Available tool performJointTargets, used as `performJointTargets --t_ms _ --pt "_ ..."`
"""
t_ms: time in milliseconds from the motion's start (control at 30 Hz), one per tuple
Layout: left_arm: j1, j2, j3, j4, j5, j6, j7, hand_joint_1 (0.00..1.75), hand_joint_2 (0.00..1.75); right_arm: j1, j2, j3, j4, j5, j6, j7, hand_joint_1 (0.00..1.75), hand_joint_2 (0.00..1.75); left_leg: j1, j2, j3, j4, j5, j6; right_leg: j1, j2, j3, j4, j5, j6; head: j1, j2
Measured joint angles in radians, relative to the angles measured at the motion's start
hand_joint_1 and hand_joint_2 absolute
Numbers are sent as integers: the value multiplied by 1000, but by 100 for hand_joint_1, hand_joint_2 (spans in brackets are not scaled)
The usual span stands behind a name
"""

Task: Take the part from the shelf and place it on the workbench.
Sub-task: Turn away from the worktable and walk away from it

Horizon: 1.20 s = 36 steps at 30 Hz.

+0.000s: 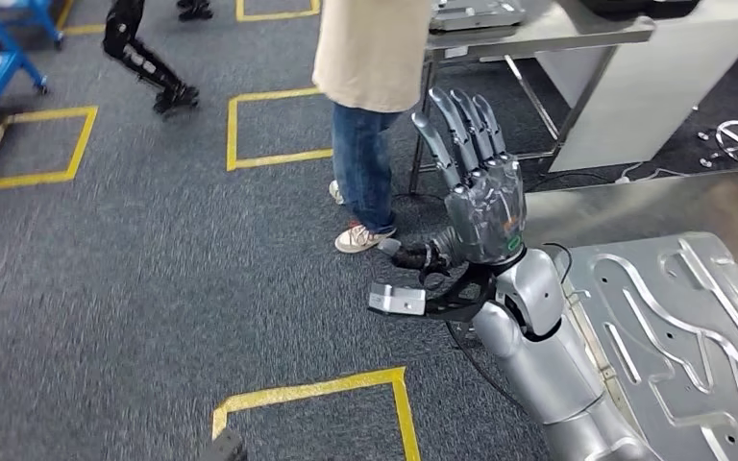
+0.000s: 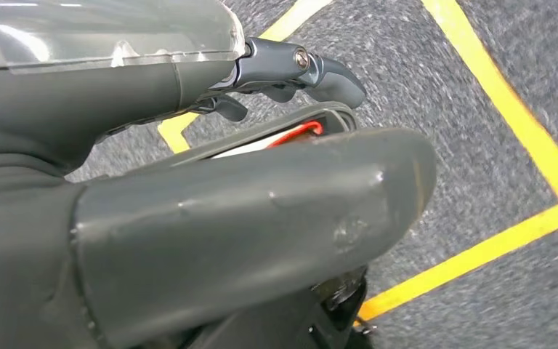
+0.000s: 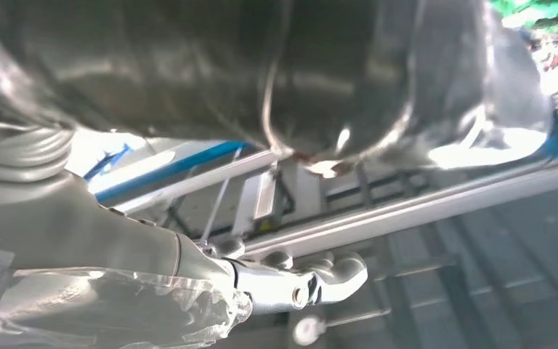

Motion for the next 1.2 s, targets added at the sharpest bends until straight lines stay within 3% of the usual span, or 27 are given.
performJointTargets --t_ms 67,133,200,233,267,300,367,433,500,567,633,700,767,800,833,933,1000,1067,1133,1200 --pt "2 0 0 0 2 1 0 0 0 -2 7 5 8 0 0 0 0 0 3 -24 0 -5 3 11 -2 -7 5 1 -6 10 0 0" --pt "3 0 0 0 2 2 -1 0 0 -3 11 8 14 0 0 -1 0 0 9 -45 5 -13 8 23 -7 39 -11 44 -38 20 0 0" --pt "1 -1 0 0 4 0 -1 0 0 0 12 10 21 -1 0 -2 0 0 13 -65 7 -15 9 31 -11 96 -67 156 -94 25 1 0" --pt "1 -1 0 0 5 -1 -1 0 0 3 12 12 26 -1 0 -2 0 0 13 -78 6 -15 9 33 -12 107 -100 217 -115 26 1 0" --pt "3 -2 0 0 6 -2 -1 0 0 7 12 15 32 -1 0 -2 0 0 13 -91 6 -14 9 34 -12 111 -124 257 -120 26 1 0" --pt "6 -2 0 0 8 -3 -1 0 0 11 13 17 36 -1 0 -3 0 0 13 -105 7 -12 8 33 -13 113 -134 263 -106 26 1 0" --pt "12 -2 0 0 11 -3 -1 0 0 13 14 20 41 0 0 -5 0 0 13 -132 7 -7 6 31 -13 127 -104 174 -31 20 1 0" --pt "14 -4 0 0 15 -2 -1 0 0 12 15 23 43 1 0 -7 0 0 12 -156 3 -2 4 25 -16 171 -59 60 21 12 1 0" --pt "16 -5 1 0 18 0 -2 0 0 12 16 25 46 1 0 -8 0 0 16 -178 -6 -1 7 13 -15 195 -41 17 25 7 1 0" --pt "21 -4 1 0 19 2 -2 0 0 11 20 28 50 1 0 -8 0 0 19 -192 -10 -3 10 -1 -14 174 -36 8 27 2 1 0" --pt "24 -2 1 0 19 4 -3 0 0 8 27 32 52 2 0 -8 0 0 16 -151 -24 27 -10 -11 -19 149 -26 -4 31 -9 -1 0" --pt "21 -2 1 0 19 5 -3 0 0 8 31 35 55 2 0 -8 0 0 16 -90 -73 132 -65 -19 -19 120 -19 -10 31 -18 -2 0" --pt "21 -3 1 0 19 5 -3 0 0 9 31 35 60 2 0 -8 0 0 22 -70 -129 245 -108 -26 -16 90 -18 -9 28 -21 -2 0" --pt "22 -3 1 0 19 5 -3 0 0 9 31 36 62 2 0 -8 0 0 24 -67 -136 261 -106 -28 -15 76 -18 -8 27 -21 -2 0" --pt "23 -2 1 0 19 5 -3 0 0 9 31 37 63 2 0 -8 0 0 25 -62 -124 239 -86 -30 -15 63 -17 -6 24 -20 -2 0" --pt "22 -1 1 0 20 5 -3 0 0 8 31 41 64 1 0 -8 0 0 20 -18 -23 55 -10 -23 -12 30 -12 1 12 -9 -2 0" --pt "20 -1 1 0 20 5 -3 0 0 6 32 43 65 1 0 -9 0 0 12 -6 2 3 -4 -12 -6 12 -9 3 7 2 -2 0" --pt "26 -1 1 0 22 4 -3 0 0 6 34 47 65 2 0 -9 0 0 12 -26 2 0 -1 1 -4 -2 -5 1 3 12 -1 0" --pt "34 -3 1 0 24 2 -3 0 0 6 36 51 66 4 0 -10 0 0 16 -44 8 -9 3 12 -9 27 -9 23 -18 22 -1 0" --pt "37 -5 1 0 25 2 -2 0 0 10 37 52 68 4 -1 -11 0 0 19 -62 10 -14 6 21 -13 83 -52 118 -72 27 -1 0"
